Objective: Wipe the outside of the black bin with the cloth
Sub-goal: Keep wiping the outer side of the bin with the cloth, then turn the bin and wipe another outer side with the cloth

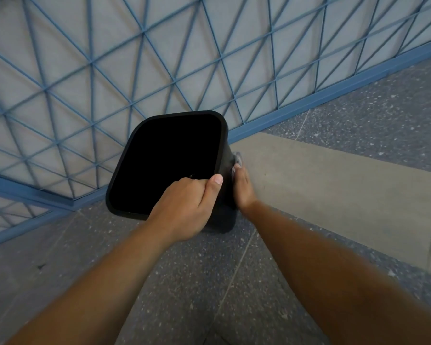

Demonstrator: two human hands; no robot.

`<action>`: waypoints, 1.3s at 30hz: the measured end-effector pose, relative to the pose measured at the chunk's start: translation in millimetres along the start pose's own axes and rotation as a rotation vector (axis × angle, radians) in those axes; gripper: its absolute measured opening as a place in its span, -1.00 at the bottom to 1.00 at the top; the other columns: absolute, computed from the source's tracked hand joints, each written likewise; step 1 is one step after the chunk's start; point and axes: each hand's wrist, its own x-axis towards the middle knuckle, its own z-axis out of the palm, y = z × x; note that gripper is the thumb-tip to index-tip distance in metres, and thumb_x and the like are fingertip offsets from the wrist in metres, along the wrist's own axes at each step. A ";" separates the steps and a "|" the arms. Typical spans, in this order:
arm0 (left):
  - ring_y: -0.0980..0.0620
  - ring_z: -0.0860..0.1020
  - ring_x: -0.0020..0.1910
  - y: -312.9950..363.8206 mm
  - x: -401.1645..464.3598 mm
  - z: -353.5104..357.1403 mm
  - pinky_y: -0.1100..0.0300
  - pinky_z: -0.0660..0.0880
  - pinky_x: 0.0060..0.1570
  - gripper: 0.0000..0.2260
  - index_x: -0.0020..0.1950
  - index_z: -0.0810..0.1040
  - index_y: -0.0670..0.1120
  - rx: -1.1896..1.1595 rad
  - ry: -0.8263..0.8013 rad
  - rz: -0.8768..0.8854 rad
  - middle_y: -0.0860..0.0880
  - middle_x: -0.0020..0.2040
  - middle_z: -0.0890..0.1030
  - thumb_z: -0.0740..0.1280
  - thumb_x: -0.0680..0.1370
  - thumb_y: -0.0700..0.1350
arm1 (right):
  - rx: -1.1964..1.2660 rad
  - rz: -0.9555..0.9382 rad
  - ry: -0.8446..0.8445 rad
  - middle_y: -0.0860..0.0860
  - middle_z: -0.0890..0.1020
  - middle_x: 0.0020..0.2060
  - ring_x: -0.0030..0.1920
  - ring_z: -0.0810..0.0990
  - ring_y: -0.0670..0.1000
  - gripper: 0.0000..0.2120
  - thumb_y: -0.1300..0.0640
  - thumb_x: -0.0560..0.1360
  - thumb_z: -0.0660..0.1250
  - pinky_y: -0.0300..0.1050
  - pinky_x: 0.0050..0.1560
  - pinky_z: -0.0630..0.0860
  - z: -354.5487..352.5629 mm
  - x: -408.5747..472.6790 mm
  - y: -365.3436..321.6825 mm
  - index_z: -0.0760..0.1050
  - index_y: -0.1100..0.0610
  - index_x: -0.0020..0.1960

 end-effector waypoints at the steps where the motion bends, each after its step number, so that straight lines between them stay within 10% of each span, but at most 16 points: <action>1: -0.03 0.45 -0.48 0.0 -0.2 -0.3 -0.10 0.45 -0.34 -0.51 -0.42 0.30 0.00 -0.001 0.004 0.002 0.00 -0.51 0.39 -0.05 0.63 0.18 | -0.013 0.037 -0.008 0.03 0.05 0.73 0.74 -0.03 0.02 -0.31 -0.20 0.69 -0.06 0.09 0.75 -0.11 -1.0 -5.8 3.6 0.03 0.11 0.72; 4: -0.04 0.44 -0.48 -0.7 -0.1 0.4 -0.09 0.45 -0.34 -0.51 -0.42 0.29 -0.01 -0.002 0.017 0.011 0.00 -0.51 0.38 -0.04 0.64 0.17 | -0.023 0.082 0.018 0.04 -0.13 0.73 0.74 -0.16 0.04 -0.51 0.11 0.81 -0.11 0.03 0.74 -0.19 -0.8 -26.2 11.3 -0.09 0.13 0.72; 10: -0.01 0.37 -0.55 -2.7 -0.3 3.5 -0.01 0.36 -0.42 -0.50 -0.42 0.30 -0.02 0.011 0.029 0.046 0.00 -0.53 0.34 0.01 0.70 0.09 | -0.058 0.086 0.086 -0.02 -0.20 0.72 0.72 -0.21 -0.03 -0.50 0.10 0.81 -0.14 0.04 0.74 -0.21 20.9 -80.7 29.8 -0.17 0.09 0.71; 17: -0.06 0.45 -0.49 -6.5 -3.3 0.3 -0.08 0.44 -0.36 -0.43 -0.42 0.32 -0.05 0.062 0.003 0.037 -0.05 -0.50 0.40 0.01 0.61 0.32 | 0.023 0.165 0.144 -0.02 0.26 0.64 0.63 0.19 -0.09 -0.55 0.13 0.80 -0.01 -0.39 0.52 0.34 -1.2 -125.5 26.8 0.20 0.16 0.68; 21: -0.08 0.57 -0.28 -10.0 -7.4 -4.2 -0.11 0.53 -0.21 -0.38 -0.20 0.51 -0.10 0.152 -0.104 -0.028 -0.12 -0.27 0.59 0.04 0.52 0.43 | 0.063 0.205 0.304 0.25 0.50 0.51 0.55 0.44 0.22 -0.37 -0.07 0.64 0.07 0.20 0.61 0.34 -33.3 -115.6 -7.0 0.39 0.29 0.56; 25: -0.03 0.59 0.14 -15.0 -12.2 -17.3 -0.03 0.53 0.16 -0.54 0.30 0.53 -0.03 0.049 -0.300 -0.096 -0.02 0.15 0.64 0.16 0.61 0.26 | 0.110 0.228 0.354 0.27 0.51 0.46 0.35 0.50 0.16 -0.43 -0.04 0.70 0.06 0.16 0.53 0.41 -51.6 -103.0 -34.8 0.40 0.30 0.55; 29: 0.06 0.58 0.16 -28.1 -22.0 -38.3 0.06 0.48 0.27 -0.74 0.28 0.58 0.02 -0.040 -0.461 -0.162 0.05 0.15 0.64 0.30 0.63 0.04 | 0.070 0.237 0.330 0.30 0.58 0.35 0.24 0.53 0.16 -0.47 -0.04 0.73 0.04 0.02 0.21 0.44 -49.7 -105.5 -40.7 0.45 0.29 0.50; 32: 0.08 0.56 0.17 -37.8 -30.4 -51.5 0.00 0.45 0.32 -0.74 0.32 0.55 0.07 0.009 -0.549 -0.197 0.06 0.19 0.62 0.31 0.63 -0.02 | 0.084 0.236 0.318 0.22 0.59 0.37 0.37 0.55 0.22 -0.21 -0.26 0.47 0.08 0.06 0.33 0.46 -38.0 -115.7 -43.1 0.47 0.21 0.51; 35: 0.07 0.52 0.24 -45.3 -35.2 -57.7 0.01 0.39 0.37 -0.66 0.42 0.48 0.11 0.078 -0.585 -0.207 0.05 0.30 0.58 0.30 0.63 -0.05 | 0.040 0.240 0.316 0.19 0.56 0.34 0.42 0.51 0.24 -0.34 -0.17 0.63 0.08 0.11 0.34 0.45 -31.0 -120.8 -47.1 0.45 0.27 0.51; 39: -0.09 0.15 0.58 -63.1 -32.2 -61.9 -0.06 -0.10 0.59 -0.47 0.55 0.25 0.21 0.196 -0.547 -0.227 0.01 0.59 0.27 0.29 0.63 -0.09 | -0.012 0.169 0.274 0.22 0.57 0.31 0.34 0.52 0.21 -0.43 -0.07 0.71 0.03 0.17 0.38 0.46 -29.2 -123.7 -47.0 0.44 0.28 0.52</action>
